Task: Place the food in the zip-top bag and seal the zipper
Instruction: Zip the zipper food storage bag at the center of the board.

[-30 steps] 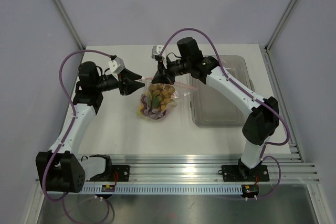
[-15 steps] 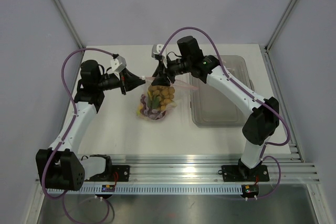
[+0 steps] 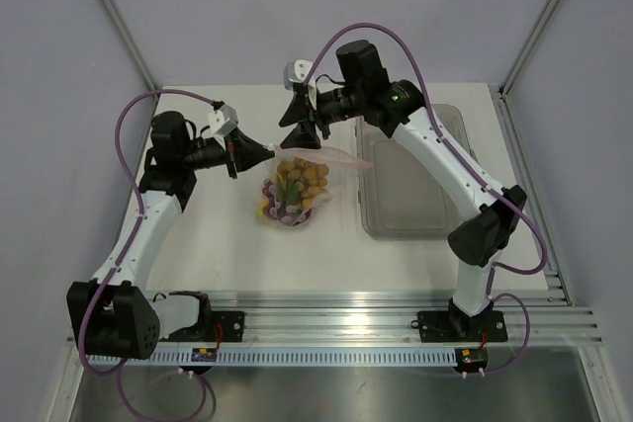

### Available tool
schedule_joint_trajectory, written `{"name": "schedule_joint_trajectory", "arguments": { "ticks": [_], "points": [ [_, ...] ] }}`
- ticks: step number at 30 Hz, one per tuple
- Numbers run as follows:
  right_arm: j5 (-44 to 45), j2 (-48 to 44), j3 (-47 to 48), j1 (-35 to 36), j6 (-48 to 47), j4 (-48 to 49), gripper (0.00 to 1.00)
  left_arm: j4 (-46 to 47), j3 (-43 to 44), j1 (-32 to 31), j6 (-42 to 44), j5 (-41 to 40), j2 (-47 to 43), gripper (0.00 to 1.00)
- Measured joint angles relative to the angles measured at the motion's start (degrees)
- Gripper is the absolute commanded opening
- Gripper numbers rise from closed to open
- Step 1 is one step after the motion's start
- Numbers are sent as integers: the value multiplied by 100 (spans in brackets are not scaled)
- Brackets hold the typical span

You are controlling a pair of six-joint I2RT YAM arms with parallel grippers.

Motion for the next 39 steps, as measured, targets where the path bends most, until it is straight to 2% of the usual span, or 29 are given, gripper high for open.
{"name": "schedule_joint_trajectory", "arguments": {
  "ticks": [4, 15, 22, 27, 32, 39],
  "points": [
    [-125, 254, 304, 13, -35, -216, 58, -57, 37, 0, 7, 26, 0, 0],
    [-188, 623, 313, 61, 7, -409, 58, -157, 55, 0, 52, 138, 0, 0],
    [-330, 675, 433, 87, 74, -404, 54, -251, 116, 0, 83, 140, 0, 0],
    [-409, 767, 457, 129, 138, -404, 48, -258, 127, 0, 92, 142, 0, 0],
    [-461, 817, 463, 162, 214, -402, 34, -282, 127, 0, 111, 157, 0, 0],
    [-466, 817, 472, 168, 293, -398, 28, -321, 127, 0, 162, 173, 0, 0]
  ]
}}
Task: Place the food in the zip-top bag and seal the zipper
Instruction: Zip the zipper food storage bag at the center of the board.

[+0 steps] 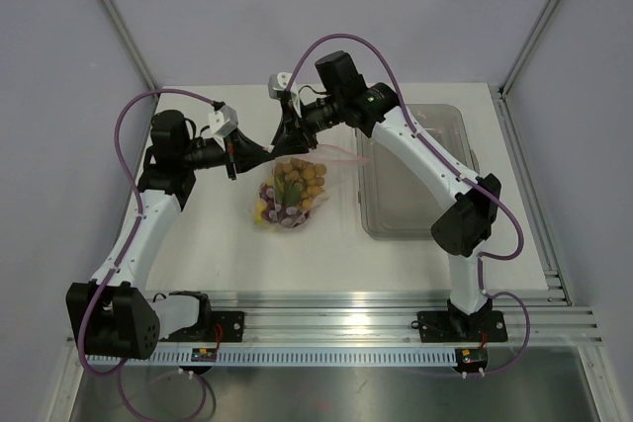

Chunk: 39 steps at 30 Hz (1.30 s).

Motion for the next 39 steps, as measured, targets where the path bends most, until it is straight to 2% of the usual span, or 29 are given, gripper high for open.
{"name": "schedule_joint_trajectory", "arguments": {
  "ticks": [7, 10, 12, 20, 39],
  "points": [
    [0, 0, 0, 0, 52, 39, 26, -50, 0, -2, 55, 37, 0, 0],
    [2, 0, 0, 0, 70, 55, 7, -90, 11, -2, 83, 68, 0, 0],
    [11, 0, 0, 0, 105, 81, 0, -122, 31, -2, 92, 79, 0, 0],
    [48, -48, -142, 4, 118, 205, 0, -479, 138, 0, 332, 76, 0, 0],
    [931, -1239, -1912, 24, 13, 850, 0, -667, 138, -33, 422, -136, -50, 0]
  ]
}}
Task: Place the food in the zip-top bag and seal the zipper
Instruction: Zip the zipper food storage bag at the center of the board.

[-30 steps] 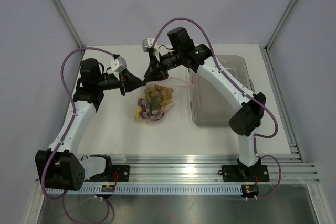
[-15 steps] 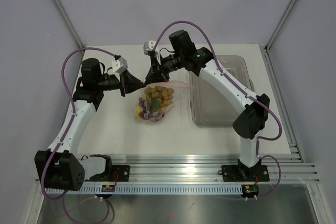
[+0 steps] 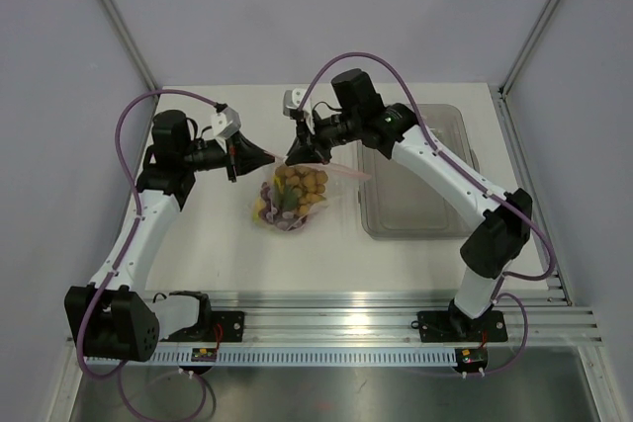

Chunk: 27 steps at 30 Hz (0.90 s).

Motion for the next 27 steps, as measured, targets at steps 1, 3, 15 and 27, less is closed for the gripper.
{"name": "schedule_joint_trajectory", "arguments": {
  "ticks": [1, 3, 15, 27],
  "points": [
    [26, -70, -96, -11, 0, 17, 0, 2, 0, 2, -13, -17, -13, 0],
    [57, -247, -348, -68, 4, 70, 0, 7, 0, 22, -59, -63, -50, 0],
    [168, -1534, -2181, -728, 337, 586, 0, 153, 0, 177, -278, -402, -162, 0],
    [509, -2739, -3722, -1091, 699, 1038, 0, 153, -13, 234, -398, -597, -236, 0]
  ]
}}
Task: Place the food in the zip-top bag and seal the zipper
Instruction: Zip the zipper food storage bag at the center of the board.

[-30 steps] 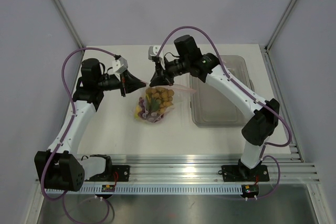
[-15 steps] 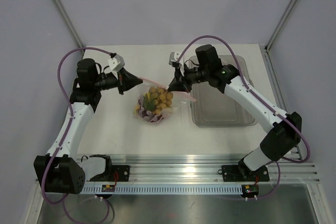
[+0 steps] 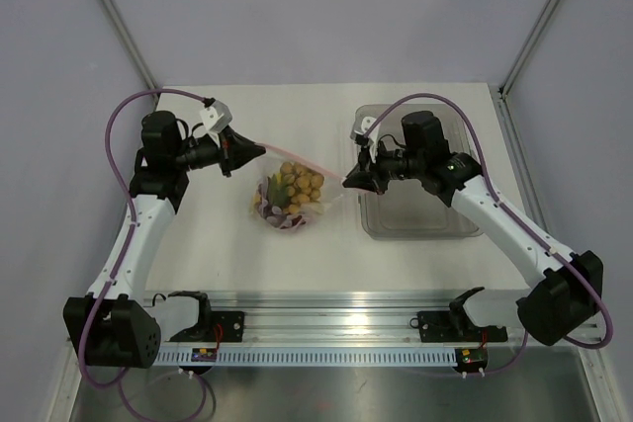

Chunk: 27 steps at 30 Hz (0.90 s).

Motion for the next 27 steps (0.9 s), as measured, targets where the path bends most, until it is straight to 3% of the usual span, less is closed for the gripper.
{"name": "schedule_joint_trajectory", "arguments": {
  "ticks": [16, 21, 27],
  "points": [
    [693, -892, -1060, -52, 245, 337, 0, 90, -44, 68, -107, -190, -2, 0],
    [796, -975, -1106, -52, 310, 428, 4, 177, -59, 68, -205, -190, -2, 0],
    [833, -802, -955, -57, 369, 444, 0, 380, -59, 90, -310, -205, -2, 0]
  ]
}}
